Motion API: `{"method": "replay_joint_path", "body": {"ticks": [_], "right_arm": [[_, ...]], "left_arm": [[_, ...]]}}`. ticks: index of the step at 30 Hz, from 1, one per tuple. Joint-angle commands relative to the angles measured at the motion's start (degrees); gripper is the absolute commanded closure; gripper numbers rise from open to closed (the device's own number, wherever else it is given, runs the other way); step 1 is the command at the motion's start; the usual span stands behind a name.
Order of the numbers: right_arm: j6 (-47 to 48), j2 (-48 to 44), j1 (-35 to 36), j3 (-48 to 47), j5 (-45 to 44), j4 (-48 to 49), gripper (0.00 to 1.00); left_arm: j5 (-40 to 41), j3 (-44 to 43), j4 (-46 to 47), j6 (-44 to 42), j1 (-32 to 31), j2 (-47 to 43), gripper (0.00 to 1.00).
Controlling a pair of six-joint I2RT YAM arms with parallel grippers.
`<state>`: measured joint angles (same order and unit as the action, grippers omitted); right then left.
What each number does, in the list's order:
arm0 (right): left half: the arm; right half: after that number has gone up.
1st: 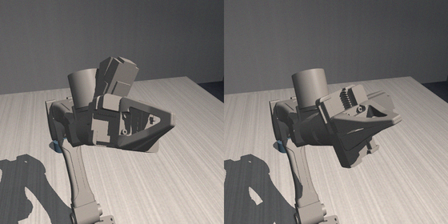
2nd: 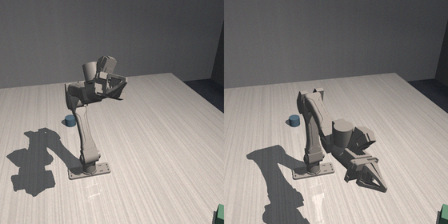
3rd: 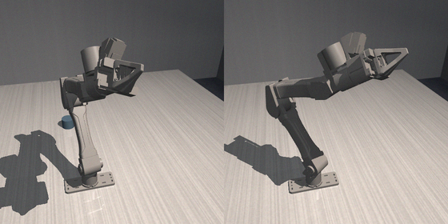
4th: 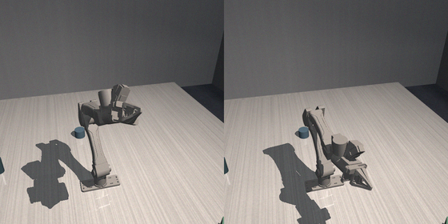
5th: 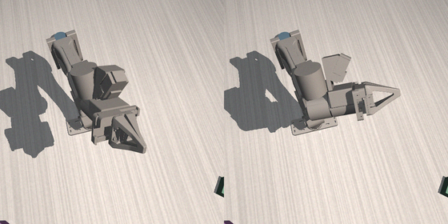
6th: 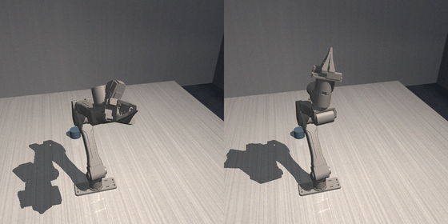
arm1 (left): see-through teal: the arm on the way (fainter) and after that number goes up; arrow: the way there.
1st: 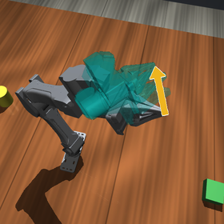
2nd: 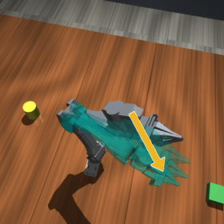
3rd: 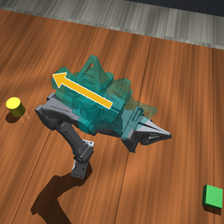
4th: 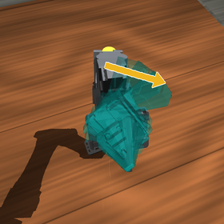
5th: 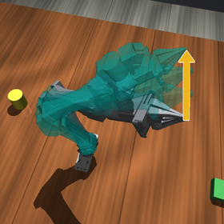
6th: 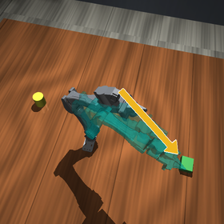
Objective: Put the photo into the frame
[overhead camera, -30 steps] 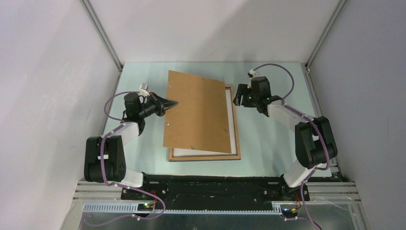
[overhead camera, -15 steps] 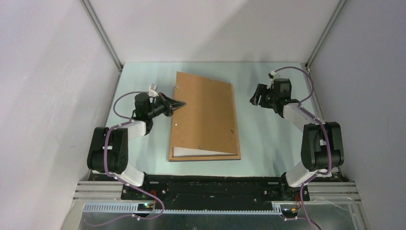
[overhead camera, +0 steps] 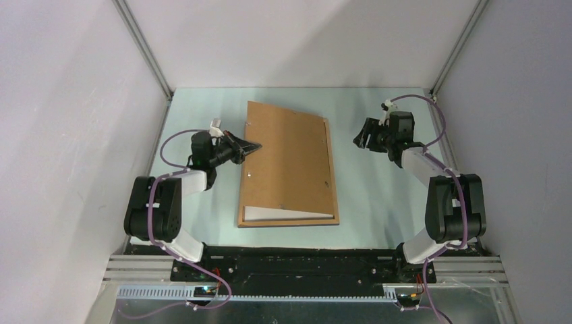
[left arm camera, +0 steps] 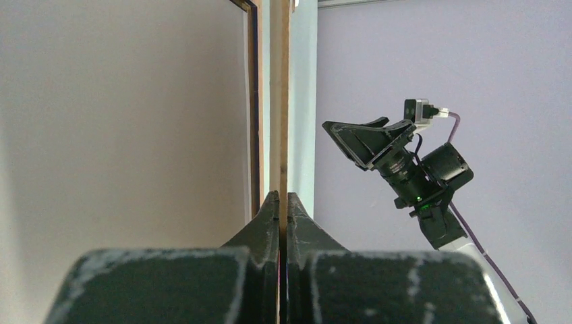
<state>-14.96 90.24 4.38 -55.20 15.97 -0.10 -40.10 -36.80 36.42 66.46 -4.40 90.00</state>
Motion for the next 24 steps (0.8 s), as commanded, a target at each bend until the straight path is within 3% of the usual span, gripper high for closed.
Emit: {"method": "replay_joint_path", "body": {"ticks": [1,24], "right_arm": [[-0.36,-1.11,0.01,-0.04,1.01,2.85,0.35],[-0.44,-0.61,0.01,-0.08,1.37,3.18,0.36]], "left_arm": [[-0.52,-0.41,5.50,-0.07,-0.45,-0.13,1.00],[-1.70,-0.74,5.24,-1.34,-0.48,2.22,1.00]]}}
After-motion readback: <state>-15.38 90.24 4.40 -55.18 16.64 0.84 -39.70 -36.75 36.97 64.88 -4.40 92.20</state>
